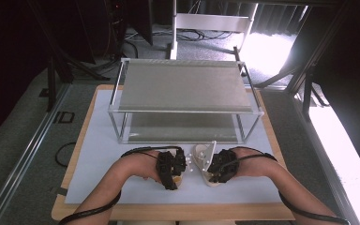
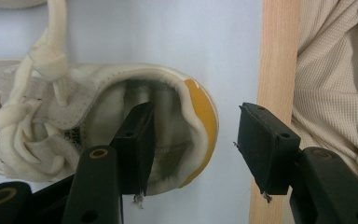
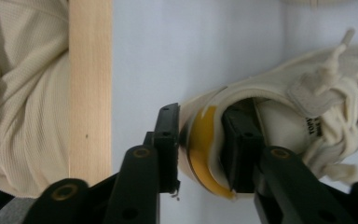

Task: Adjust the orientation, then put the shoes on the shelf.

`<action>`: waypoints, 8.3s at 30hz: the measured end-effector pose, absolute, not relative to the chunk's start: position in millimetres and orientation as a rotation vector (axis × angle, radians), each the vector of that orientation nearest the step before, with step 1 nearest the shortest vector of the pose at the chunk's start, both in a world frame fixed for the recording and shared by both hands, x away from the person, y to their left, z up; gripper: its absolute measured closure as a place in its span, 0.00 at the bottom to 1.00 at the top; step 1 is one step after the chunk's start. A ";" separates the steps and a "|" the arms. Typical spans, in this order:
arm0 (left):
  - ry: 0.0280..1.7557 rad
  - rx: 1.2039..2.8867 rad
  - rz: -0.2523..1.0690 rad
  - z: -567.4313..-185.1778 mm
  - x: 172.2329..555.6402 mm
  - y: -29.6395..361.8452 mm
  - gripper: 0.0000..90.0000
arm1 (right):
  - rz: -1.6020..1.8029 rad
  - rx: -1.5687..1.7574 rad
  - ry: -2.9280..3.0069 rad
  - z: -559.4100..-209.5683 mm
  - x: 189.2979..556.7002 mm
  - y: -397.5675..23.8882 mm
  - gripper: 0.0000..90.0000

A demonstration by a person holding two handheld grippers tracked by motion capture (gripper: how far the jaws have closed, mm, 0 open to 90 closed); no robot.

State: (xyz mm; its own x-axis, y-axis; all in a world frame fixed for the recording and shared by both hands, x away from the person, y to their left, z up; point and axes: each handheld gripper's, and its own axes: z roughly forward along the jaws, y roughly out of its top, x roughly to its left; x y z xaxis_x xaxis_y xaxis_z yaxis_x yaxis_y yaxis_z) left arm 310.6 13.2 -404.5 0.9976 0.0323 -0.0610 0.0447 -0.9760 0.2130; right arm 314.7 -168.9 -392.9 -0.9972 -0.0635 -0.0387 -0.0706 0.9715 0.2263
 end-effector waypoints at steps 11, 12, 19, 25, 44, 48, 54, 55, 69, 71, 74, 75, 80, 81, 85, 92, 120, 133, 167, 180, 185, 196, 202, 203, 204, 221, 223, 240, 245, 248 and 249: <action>0.102 2.924 -0.110 -412.2 314.5 9.6 0.54 | 0.263 -0.306 3.054 -396.8 310.2 -167.7 0.73; 0.116 2.932 -0.121 -413.9 315.7 9.3 0.54 | 0.263 -0.324 3.058 -398.7 310.1 -167.2 0.74; 0.203 2.902 -0.153 -422.2 319.1 8.4 0.62 | 0.241 -0.363 3.073 -402.6 308.5 -164.9 0.79; 0.112 2.889 -0.178 -420.0 317.8 9.5 0.82 | 0.265 -0.405 3.082 -402.4 308.7 -166.2 0.82; 0.174 2.786 0.064 -388.6 347.0 20.9 0.86 | 0.415 -0.176 2.979 -378.7 337.4 -174.2 0.81; 0.216 2.779 0.076 -388.0 354.5 21.8 0.86 | 0.427 -0.143 2.968 -376.9 347.8 -171.1 0.81; 0.131 2.746 0.137 -395.5 375.9 24.3 0.86 | 0.480 -0.074 2.920 -375.0 371.1 -163.5 0.81; 0.121 2.736 0.141 -397.0 378.6 24.1 0.86 | 0.480 -0.074 2.913 -374.9 373.8 -162.4 0.81; 0.067 2.645 0.138 -412.3 415.9 20.7 0.86 | 0.479 -0.052 2.889 -393.3 402.5 -148.3 0.80; 0.043 2.649 0.110 -414.1 419.1 18.6 0.86 | 0.485 -0.064 2.882 -395.5 404.9 -147.0 0.80; 0.056 2.659 0.120 -418.6 421.1 16.2 0.86 | 0.513 -0.101 2.865 -399.6 410.5 -143.9 0.80; 0.056 2.659 0.116 -419.3 422.4 17.1 0.86 | 0.502 -0.067 2.873 -400.0 408.9 -142.8 0.80; 0.056 2.640 0.102 -420.0 424.5 19.4 0.86 | 0.536 -0.056 2.872 -400.8 410.9 -144.4 0.79; 0.060 2.639 0.096 -420.3 424.7 20.0 0.86 | 0.555 -0.070 2.860 -401.2 411.5 -145.3 0.79; 0.054 2.646 0.098 -420.5 424.6 18.4 0.86 | 0.585 -0.067 2.840 -402.7 411.1 -146.2 0.77; 0.154 2.612 0.111 -416.8 424.9 21.8 0.75 | 0.614 0.067 2.786 -401.6 407.7 -149.5 0.63; 0.413 2.494 0.464 -393.3 379.0 38.0 0.47 | 0.883 0.237 2.649 -387.4 379.2 -176.1 0.58; 0.466 2.435 0.460 -393.6 348.3 37.1 0.63 | 0.938 0.302 2.631 -405.8 360.9 -189.3 0.75; 0.609 2.460 0.565 -430.9 388.8 31.4 0.90 | 0.959 0.713 2.389 -443.7 389.3 -176.0 0.92; 0.645 2.437 0.563 -437.4 400.3 36.5 0.89 | 0.972 0.778 2.345 -453.4 403.6 -166.1 0.90; 0.632 2.447 0.575 -437.9 398.0 36.4 0.87 | 0.986 0.762 2.337 -455.4 401.2 -167.3 0.85; 0.630 2.389 0.519 -430.2 379.5 39.5 0.81 | 1.081 0.767 2.297 -448.2 385.0 -174.6 0.42; 0.645 2.376 0.476 -430.0 369.1 46.5 0.63 | 1.128 0.782 2.291 -451.0 378.0 -179.7 0.21; 0.643 2.378 0.469 -430.1 367.2 47.5 0.58 | 1.147 0.786 2.292 -451.5 376.8 -180.8 0.20; 0.656 2.372 0.472 -430.5 365.1 48.7 0.54 | 1.169 0.783 2.295 -452.0 375.8 -182.3 0.18; 0.721 2.274 0.504 -452.5 336.0 67.3 0.02 | 1.182 0.757 2.278 -459.7 348.0 -209.6 0.15; 0.739 2.251 0.501 -454.3 333.3 72.5 0.02 | 1.190 0.766 2.281 -460.9 344.5 -213.9 0.15; 0.845 2.183 0.541 -468.8 314.0 117.9 0.02 | 1.148 0.826 2.239 -471.4 321.0 -254.8 0.15; 0.871 2.175 0.562 -471.3 307.1 132.0 0.02 | 1.139 0.869 2.225 -472.2 314.9 -271.2 0.15; 0.866 2.193 0.568 -474.3 301.5 138.0 0.02 | 1.143 0.903 2.210 -471.4 311.6 -282.7 0.15; 0.869 2.189 0.578 -476.3 298.6 140.6 0.02 | 1.148 0.911 2.200 -471.5 310.7 -285.3 0.15</action>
State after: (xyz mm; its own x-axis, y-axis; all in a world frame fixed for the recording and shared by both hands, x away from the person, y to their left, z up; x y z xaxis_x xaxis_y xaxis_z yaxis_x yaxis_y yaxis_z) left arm 298.6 140.6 -476.3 0.6754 0.7238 0.1416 0.4107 -0.5286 0.7429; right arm 310.7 -285.3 -471.5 -0.6552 0.7464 -0.1166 0.3312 0.4225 0.8437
